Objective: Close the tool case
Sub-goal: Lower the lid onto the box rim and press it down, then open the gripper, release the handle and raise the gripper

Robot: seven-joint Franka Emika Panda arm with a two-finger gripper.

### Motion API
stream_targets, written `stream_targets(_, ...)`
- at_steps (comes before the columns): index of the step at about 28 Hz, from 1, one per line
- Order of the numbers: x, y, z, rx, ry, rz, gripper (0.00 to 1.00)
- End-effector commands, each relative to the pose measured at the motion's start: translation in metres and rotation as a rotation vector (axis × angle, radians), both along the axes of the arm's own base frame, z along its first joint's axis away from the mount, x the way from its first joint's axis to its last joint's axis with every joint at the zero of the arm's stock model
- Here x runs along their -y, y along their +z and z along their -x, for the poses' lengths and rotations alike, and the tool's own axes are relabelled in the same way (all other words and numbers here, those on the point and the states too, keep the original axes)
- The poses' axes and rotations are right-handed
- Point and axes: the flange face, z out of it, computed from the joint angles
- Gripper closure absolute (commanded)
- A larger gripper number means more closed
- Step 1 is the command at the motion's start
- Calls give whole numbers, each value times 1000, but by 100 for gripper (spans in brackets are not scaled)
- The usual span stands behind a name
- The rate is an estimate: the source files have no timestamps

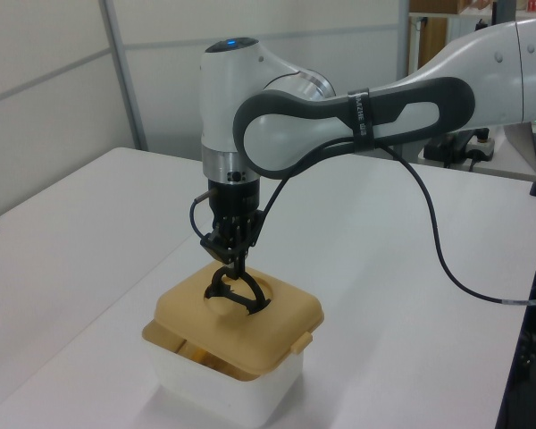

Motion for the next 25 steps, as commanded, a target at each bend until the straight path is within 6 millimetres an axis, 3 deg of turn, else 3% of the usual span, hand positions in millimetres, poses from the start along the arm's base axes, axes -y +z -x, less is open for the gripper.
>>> stream_targets(1,-9,0,-2,38,-24,-5,100)
stream_targets(5,-11,-1,-7,86,-10,30,100)
stream_targets(10,-25,-23,-17,91,17,54,100)
stream_targets(21,-27,-35,-22,96,43,82,100)
stream_targets(23,-26,-35,-22,96,46,82,10)
stream_targets(24,-26,-35,-22,95,51,85,0)
stream_targets(25,-26,-35,-22,96,55,87,0)
